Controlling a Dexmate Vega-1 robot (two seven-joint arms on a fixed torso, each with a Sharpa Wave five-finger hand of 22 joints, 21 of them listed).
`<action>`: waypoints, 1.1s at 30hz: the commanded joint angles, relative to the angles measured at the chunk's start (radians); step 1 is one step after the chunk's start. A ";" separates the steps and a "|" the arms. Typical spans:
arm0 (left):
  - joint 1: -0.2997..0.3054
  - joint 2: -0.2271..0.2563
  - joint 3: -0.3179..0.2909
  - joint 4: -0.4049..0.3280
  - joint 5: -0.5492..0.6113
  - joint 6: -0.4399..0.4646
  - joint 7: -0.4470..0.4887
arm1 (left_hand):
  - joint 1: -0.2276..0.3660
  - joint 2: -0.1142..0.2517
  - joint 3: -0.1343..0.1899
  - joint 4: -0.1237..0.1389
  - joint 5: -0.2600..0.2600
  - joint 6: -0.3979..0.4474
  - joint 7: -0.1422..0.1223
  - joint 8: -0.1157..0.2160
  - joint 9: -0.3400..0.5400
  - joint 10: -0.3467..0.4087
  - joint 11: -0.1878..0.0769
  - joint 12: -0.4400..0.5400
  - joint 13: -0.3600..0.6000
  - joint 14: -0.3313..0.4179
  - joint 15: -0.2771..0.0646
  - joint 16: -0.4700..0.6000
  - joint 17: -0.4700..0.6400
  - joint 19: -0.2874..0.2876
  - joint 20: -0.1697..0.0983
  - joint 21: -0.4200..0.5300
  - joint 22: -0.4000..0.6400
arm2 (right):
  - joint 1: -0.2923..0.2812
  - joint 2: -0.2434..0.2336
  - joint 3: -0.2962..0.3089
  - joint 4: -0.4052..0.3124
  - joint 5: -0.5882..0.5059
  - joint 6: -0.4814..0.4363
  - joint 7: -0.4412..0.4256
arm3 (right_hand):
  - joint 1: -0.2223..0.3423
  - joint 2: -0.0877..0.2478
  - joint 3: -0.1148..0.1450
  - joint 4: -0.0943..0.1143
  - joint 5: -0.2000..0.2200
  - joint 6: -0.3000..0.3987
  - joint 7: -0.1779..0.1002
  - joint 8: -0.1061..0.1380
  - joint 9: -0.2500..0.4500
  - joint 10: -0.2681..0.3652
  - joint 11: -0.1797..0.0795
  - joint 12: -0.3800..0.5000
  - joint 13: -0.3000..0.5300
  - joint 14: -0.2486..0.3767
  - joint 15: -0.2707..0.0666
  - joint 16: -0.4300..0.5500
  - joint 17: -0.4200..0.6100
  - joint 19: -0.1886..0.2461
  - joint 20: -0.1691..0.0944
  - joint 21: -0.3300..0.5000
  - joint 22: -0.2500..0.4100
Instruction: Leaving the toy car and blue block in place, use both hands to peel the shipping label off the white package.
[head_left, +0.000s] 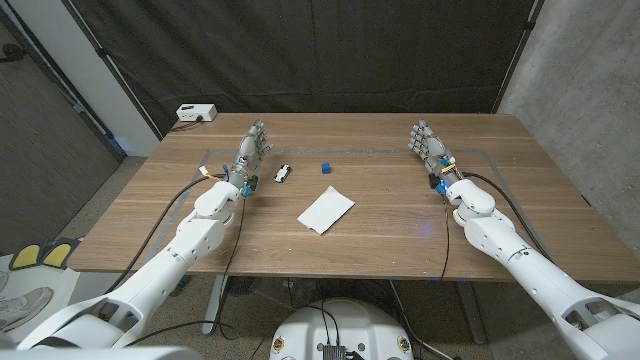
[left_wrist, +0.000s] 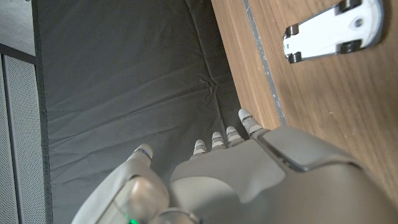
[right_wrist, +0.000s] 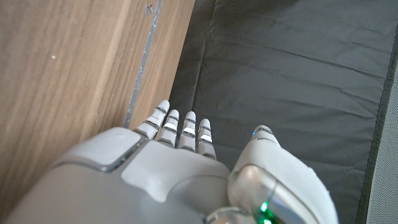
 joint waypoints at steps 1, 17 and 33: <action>-0.009 0.004 0.007 0.003 0.029 -0.008 0.004 | 0.006 0.021 0.007 -0.002 0.003 -0.168 -0.012 0.006 0.001 -0.127 0.003 0.006 0.002 -0.164 0.007 0.003 0.005 -0.132 0.001 0.005 0.005 | -0.010 -0.003 0.007 -0.010 -0.001 0.008 -0.008 | 0.009 0.000 0.007 -0.002 0.007 0.008 -0.004 0.006 0.004 0.008 -0.001 0.004 0.005 0.012 0.001 0.003 0.004 -0.001 0.009 0.004 0.002; -0.023 0.088 0.067 -0.048 0.313 -0.116 0.084 | 0.192 -0.029 0.037 -0.139 -0.047 0.015 0.000 0.046 0.001 0.016 -0.010 0.026 0.005 -0.007 0.020 0.020 0.004 -0.054 0.026 0.000 0.005 | -0.020 0.001 0.000 -0.030 -0.010 0.009 -0.020 | 0.008 -0.001 0.008 -0.004 0.006 0.009 -0.006 0.006 0.004 0.011 0.000 0.006 0.005 0.015 0.003 0.002 0.004 0.001 0.010 0.002 0.003; 0.031 0.210 0.076 -0.267 0.581 -0.121 0.152 | 0.261 -0.060 0.040 -0.194 -0.070 0.087 -0.008 0.057 0.003 0.071 -0.015 0.030 0.007 0.033 0.029 0.018 0.007 -0.033 0.042 -0.003 0.007 | -0.065 -0.007 -0.003 -0.105 -0.040 0.039 -0.054 | 0.006 0.000 0.010 -0.005 0.006 0.010 -0.006 0.006 0.005 0.017 0.004 0.008 0.005 0.018 0.003 0.002 0.005 0.002 0.011 0.000 0.004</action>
